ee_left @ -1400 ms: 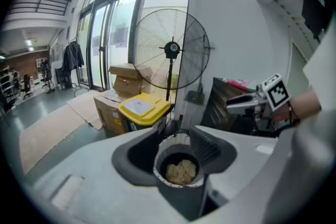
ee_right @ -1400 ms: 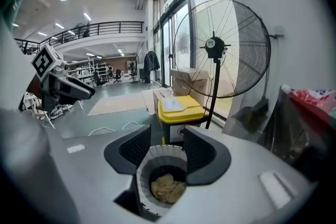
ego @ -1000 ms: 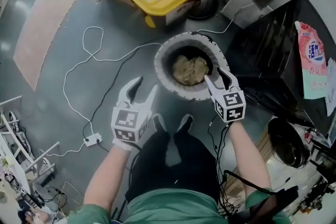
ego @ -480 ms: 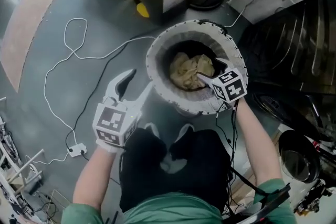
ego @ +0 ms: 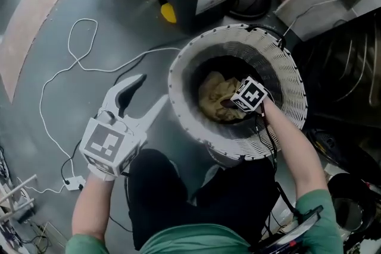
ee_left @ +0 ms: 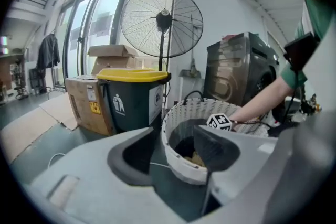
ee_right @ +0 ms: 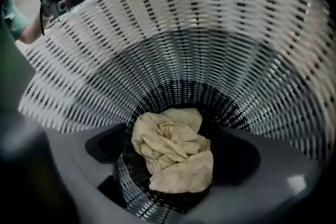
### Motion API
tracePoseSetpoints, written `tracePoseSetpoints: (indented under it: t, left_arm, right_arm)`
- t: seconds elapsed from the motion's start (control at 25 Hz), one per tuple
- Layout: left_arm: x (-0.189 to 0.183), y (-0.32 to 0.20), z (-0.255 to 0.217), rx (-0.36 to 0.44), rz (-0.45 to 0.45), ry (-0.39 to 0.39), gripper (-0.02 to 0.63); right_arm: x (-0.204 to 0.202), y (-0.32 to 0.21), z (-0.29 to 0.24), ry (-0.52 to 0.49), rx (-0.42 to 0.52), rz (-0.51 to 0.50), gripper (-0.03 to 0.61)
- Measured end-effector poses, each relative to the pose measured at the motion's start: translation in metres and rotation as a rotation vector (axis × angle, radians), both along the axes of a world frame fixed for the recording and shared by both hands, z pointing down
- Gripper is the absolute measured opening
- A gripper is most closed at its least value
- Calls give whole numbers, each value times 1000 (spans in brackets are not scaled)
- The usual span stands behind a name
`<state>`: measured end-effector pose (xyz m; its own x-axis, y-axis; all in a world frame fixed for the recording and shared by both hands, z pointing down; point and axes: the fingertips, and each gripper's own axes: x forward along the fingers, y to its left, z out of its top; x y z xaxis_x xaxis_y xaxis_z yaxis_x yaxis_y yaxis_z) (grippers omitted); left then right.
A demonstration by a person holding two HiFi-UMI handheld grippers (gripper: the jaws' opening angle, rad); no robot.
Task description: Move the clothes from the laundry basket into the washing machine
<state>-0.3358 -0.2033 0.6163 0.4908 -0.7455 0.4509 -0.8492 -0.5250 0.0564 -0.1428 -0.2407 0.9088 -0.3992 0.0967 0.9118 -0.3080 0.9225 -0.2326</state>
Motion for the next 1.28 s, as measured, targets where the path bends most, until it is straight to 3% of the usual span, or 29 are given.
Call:
tracePoseSetpoints:
  t: [0.16, 0.36, 0.44, 0.6, 0.8, 1.0, 1.2, 1.24, 1.28]
  left_arm:
    - [-21, -9, 9, 54, -96, -14, 239]
    - [-38, -7, 13, 61, -154, -37, 239]
    - [-44, -3, 16, 60, -173, -40, 239]
    - [-59, 5, 24, 49, -203, -43, 239]
    - [-76, 10, 38, 42, -246, -30, 236]
    - [-69, 8, 44, 47, -226, -24, 233]
    - [-64, 8, 41, 59, -222, -21, 207]
    - [-63, 7, 39, 62, -218, -17, 202]
    - [-62, 7, 39, 63, -216, -14, 199]
  right_arm:
    - [1, 4, 54, 35, -12, -102, 506]
    - [7, 32, 116, 150, 6, -431, 546]
    - [4, 39, 135, 184, 11, -515, 576]
    - [7, 39, 167, 261, 2, -601, 583]
    - [34, 43, 194, 376, 41, -795, 583]
    - [36, 40, 205, 420, 111, -821, 578]
    - [34, 37, 197, 388, 118, -793, 447]
    - [34, 39, 194, 376, 103, -788, 400]
    - [35, 42, 192, 365, 85, -781, 305]
